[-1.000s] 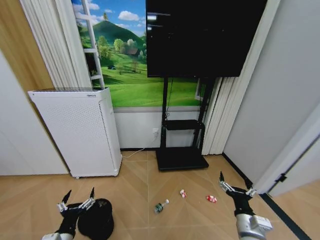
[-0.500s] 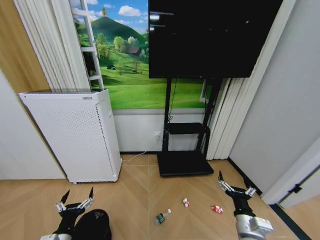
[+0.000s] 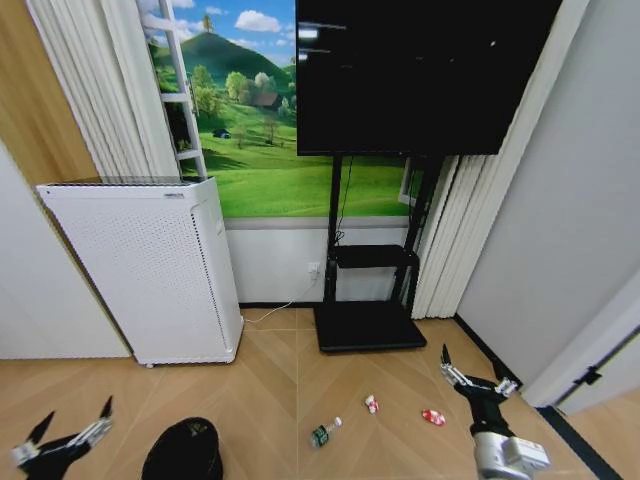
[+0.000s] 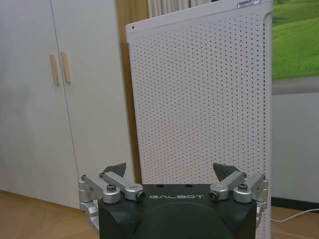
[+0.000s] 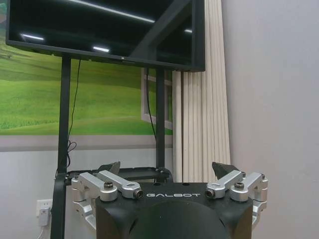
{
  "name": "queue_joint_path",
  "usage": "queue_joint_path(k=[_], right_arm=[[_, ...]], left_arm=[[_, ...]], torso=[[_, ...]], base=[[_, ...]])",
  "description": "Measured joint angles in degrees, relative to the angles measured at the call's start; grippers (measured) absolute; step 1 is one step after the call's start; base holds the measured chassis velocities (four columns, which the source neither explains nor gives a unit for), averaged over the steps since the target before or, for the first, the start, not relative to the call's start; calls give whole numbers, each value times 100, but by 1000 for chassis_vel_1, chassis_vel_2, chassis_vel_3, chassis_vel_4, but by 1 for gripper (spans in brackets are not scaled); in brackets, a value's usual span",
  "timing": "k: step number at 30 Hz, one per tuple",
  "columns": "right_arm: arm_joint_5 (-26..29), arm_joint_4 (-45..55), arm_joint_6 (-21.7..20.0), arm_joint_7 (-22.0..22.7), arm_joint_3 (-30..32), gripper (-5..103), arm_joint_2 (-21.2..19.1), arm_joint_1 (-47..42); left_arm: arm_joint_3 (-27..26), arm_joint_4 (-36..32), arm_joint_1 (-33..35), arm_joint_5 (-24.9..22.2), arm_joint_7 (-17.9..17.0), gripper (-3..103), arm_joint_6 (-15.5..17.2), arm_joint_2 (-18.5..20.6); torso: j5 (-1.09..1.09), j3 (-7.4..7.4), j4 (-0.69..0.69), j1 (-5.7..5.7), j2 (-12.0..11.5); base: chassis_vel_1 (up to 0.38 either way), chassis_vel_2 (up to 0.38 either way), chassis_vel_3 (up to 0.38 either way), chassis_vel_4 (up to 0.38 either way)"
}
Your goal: Pick up the trash bin and place the garbage on the floor into it.
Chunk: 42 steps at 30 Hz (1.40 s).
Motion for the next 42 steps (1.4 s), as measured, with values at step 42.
queue_joint_path(k=[42], right_arm=[[-270,-22,299,-200,-108,100,237,-200]], left_arm=[[915,-675,-379,1167,127,100,-226,-321]], torso=[[1,-469,-2,-319,-790]], base=[[0,0,0,0]])
